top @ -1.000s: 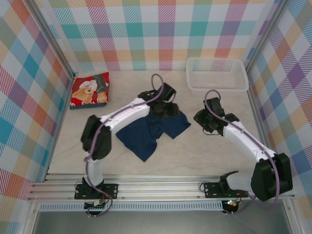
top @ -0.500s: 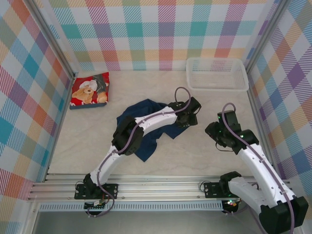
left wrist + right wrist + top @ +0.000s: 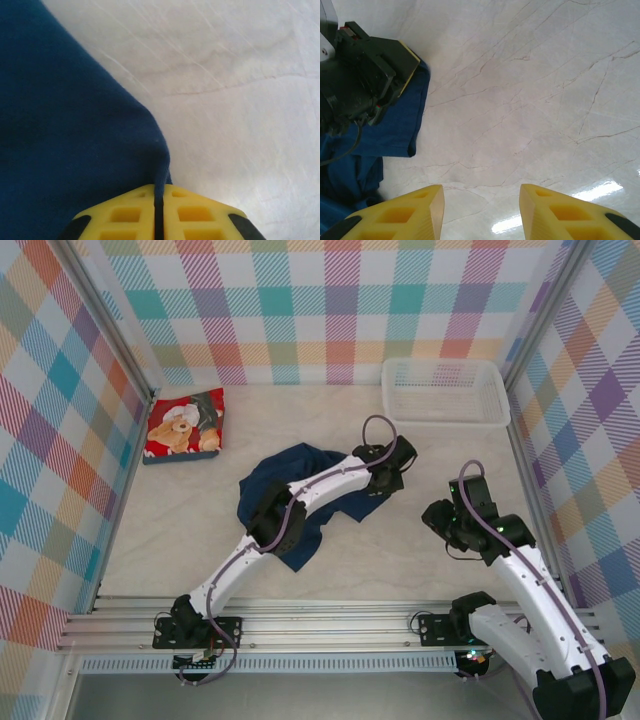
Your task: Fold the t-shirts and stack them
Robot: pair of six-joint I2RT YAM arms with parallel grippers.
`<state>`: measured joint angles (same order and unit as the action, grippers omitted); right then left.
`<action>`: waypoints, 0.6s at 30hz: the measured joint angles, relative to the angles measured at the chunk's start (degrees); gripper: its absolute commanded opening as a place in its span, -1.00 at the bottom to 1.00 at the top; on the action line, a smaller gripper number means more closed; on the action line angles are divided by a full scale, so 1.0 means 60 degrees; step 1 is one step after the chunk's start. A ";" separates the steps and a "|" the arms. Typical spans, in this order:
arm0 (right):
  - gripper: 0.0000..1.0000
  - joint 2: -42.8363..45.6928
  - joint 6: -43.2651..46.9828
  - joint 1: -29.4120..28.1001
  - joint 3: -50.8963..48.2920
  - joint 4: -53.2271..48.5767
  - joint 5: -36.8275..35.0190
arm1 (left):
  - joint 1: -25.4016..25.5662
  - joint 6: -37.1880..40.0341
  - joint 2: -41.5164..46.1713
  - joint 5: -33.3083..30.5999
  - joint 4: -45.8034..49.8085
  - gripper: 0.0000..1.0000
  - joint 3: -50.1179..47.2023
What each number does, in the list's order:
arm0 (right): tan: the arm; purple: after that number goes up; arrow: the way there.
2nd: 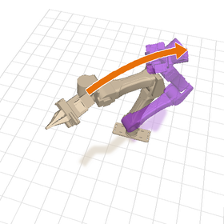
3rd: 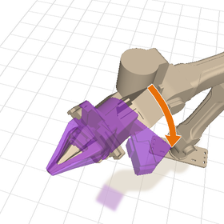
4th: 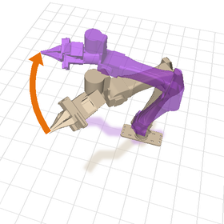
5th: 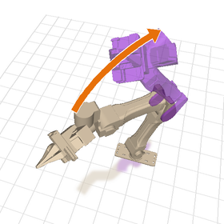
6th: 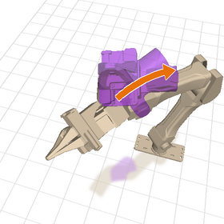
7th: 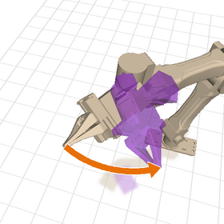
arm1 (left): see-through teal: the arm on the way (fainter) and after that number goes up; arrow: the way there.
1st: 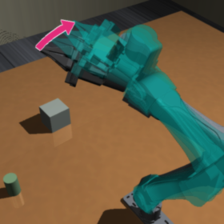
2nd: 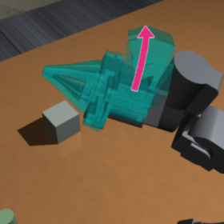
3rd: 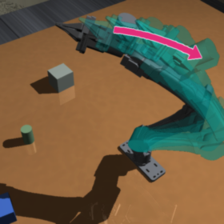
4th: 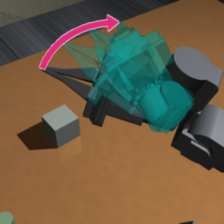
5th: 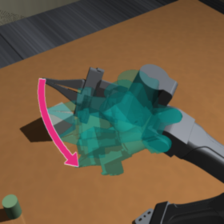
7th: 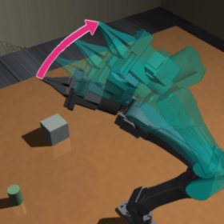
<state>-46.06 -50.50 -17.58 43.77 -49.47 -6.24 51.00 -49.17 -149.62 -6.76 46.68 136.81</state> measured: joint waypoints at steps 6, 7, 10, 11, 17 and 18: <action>-0.13 0.0018 0.0015 0.0000 -0.0004 0.0004 0.0044 | -0.0142 0.0233 0.0007 -0.0284 0.0455 -1.00 0.0124; -0.13 0.0018 0.0033 0.0000 -0.0007 0.0004 0.0044 | -0.0153 0.0233 0.0076 -0.0412 0.0492 -1.00 0.0040; -0.14 0.0018 0.0080 0.0000 -0.0011 0.0007 0.0040 | -0.0160 0.0244 0.0561 -0.0729 0.0594 -1.00 -0.0514; -0.14 0.0018 0.0109 0.0000 -0.0011 0.0011 0.0040 | -0.0160 0.0262 0.0772 -0.0794 0.0659 -1.00 -0.0674; -0.19 -0.0055 0.0572 0.0000 -0.0011 0.0135 0.0200 | -0.0273 0.0386 0.2404 -0.1016 0.0710 -1.00 -0.0707; -0.19 -0.0113 0.0681 0.0000 -0.0011 0.0208 0.0310 | -0.0339 0.0397 0.2677 -0.1042 0.0692 -1.00 -0.0612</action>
<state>-46.74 -46.41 -17.58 43.70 -48.23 -4.38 48.97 -46.78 -133.56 -13.02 50.83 133.14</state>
